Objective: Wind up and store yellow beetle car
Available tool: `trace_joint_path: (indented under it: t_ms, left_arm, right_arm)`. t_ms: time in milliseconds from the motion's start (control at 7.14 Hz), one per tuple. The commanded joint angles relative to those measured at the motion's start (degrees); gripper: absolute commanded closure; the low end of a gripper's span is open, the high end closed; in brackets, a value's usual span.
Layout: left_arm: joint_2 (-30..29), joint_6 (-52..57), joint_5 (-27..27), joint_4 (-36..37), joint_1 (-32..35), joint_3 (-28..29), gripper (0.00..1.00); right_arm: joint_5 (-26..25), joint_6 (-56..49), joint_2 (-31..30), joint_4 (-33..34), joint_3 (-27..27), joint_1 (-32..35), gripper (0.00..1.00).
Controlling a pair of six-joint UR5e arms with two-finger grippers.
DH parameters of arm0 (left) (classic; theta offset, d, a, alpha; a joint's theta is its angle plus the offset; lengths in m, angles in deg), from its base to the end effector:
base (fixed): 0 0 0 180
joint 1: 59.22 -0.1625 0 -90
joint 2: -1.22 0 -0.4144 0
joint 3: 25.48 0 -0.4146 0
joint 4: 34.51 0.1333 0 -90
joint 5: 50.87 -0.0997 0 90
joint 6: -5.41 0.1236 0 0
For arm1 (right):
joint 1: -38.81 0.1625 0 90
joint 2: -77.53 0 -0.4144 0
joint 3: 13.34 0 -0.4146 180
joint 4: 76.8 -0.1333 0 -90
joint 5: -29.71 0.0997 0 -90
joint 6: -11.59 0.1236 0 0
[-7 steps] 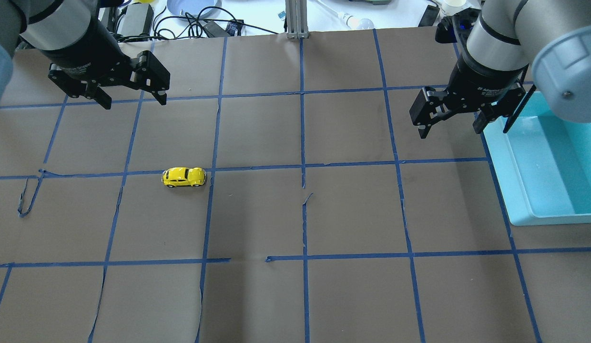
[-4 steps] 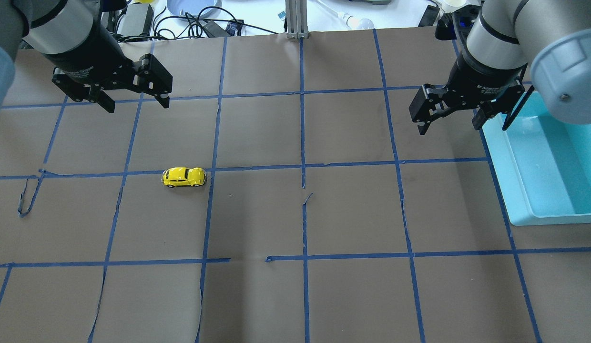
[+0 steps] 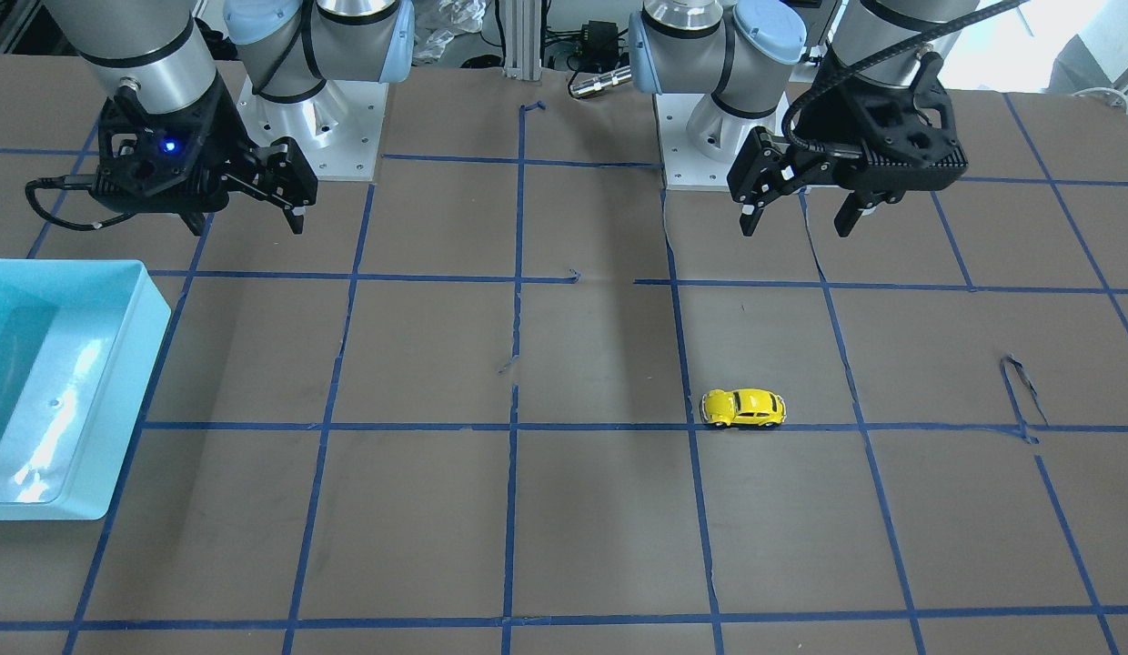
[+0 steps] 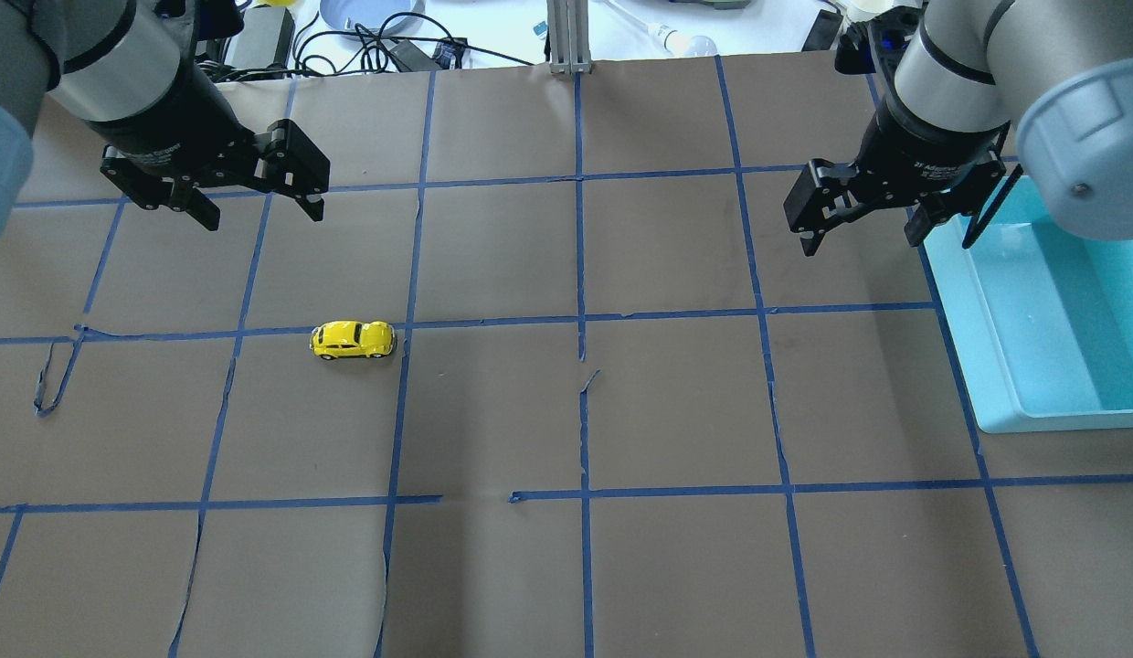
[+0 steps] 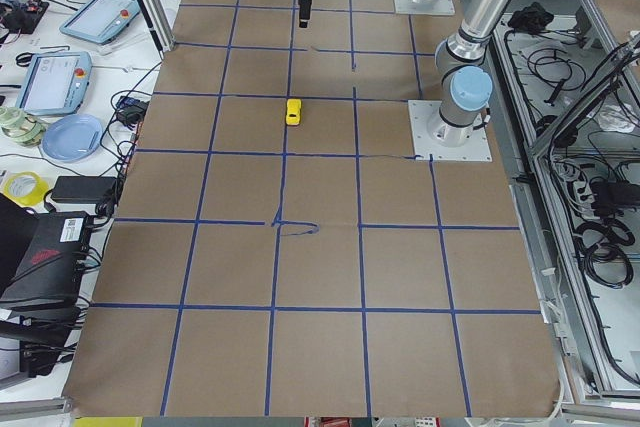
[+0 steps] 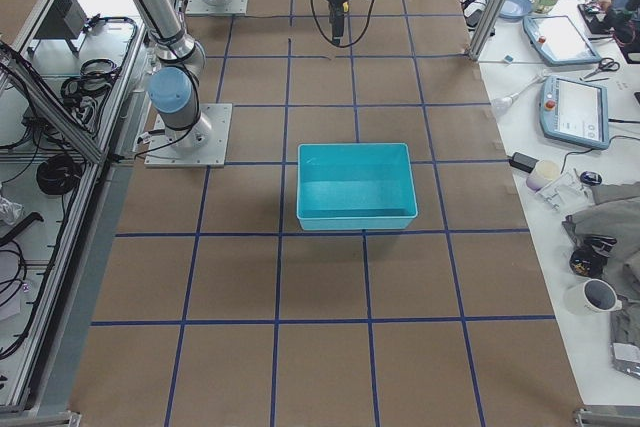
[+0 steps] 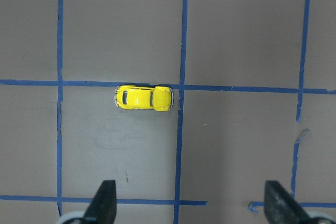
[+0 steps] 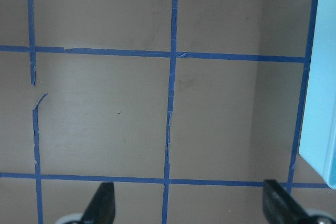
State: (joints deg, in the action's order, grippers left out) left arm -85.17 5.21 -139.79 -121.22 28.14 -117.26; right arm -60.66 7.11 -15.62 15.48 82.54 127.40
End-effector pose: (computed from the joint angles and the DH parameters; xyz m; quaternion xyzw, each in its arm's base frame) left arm -0.1125 -0.5043 0.4751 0.0243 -0.9987 0.0449 0.0085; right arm 0.1204 -0.4932 0.4322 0.0268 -0.9996 -0.0041 0.0030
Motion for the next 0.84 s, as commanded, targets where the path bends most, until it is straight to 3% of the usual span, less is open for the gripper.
trace_joint_path:
  t_ms: [0, 700]
  left_arm:
    - [-0.5, -0.2, -0.2, 0.0, -0.1, 0.6, 0.00]
    - [-0.1, -0.2, -1.0, -0.4, 0.3, 1.1, 0.00]
  right_arm:
    - [-0.2, -0.1, 0.0, 0.1, 0.0, 0.0, 0.00]
    - [0.0, 0.4, 0.1, 0.1, -0.1, 0.0, 0.00]
